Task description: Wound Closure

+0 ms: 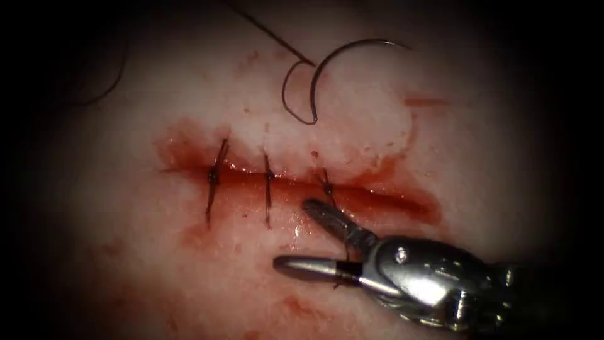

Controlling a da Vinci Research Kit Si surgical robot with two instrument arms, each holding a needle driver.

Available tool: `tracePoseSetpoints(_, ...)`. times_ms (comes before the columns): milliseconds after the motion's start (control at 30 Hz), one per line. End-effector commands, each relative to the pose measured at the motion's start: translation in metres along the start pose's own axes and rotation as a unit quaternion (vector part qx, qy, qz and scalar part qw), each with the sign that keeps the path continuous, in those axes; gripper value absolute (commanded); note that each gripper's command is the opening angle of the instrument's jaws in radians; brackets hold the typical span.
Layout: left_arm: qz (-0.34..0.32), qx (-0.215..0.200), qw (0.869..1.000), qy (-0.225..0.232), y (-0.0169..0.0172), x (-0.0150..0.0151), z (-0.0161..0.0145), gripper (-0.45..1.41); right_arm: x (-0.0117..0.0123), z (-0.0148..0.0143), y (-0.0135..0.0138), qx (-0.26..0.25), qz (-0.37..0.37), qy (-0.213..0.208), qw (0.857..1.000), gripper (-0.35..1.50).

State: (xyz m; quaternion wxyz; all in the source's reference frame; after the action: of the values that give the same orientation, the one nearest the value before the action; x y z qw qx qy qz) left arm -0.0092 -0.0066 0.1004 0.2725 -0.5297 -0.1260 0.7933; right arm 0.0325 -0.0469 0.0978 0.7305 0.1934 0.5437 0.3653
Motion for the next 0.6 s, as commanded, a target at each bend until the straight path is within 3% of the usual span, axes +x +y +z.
tracePoseSetpoints(33, 0.003, -0.004, 1.0, -0.002, 0.0002, 0.0, 0.0005, 1.23, -0.0001, 0.0001, -0.0001, 0.003, 0.001, -0.001, 1.0, 1.43)
tracePoseSetpoints(300, 0.018, -0.067, 0.997, -0.036, 0.0042, -0.0001, 0.0007, 1.21, 0.0003, -0.0026, 0.0004, 0.013, 0.003, -0.004, 1.0, 1.41)
tracePoseSetpoints(600, 0.073, -0.135, 0.984, -0.091, 0.0104, -0.0049, 0.0078, 1.2, 0.0002, -0.003, 0.0004, 0.016, 0.002, -0.003, 1.0, 1.41)
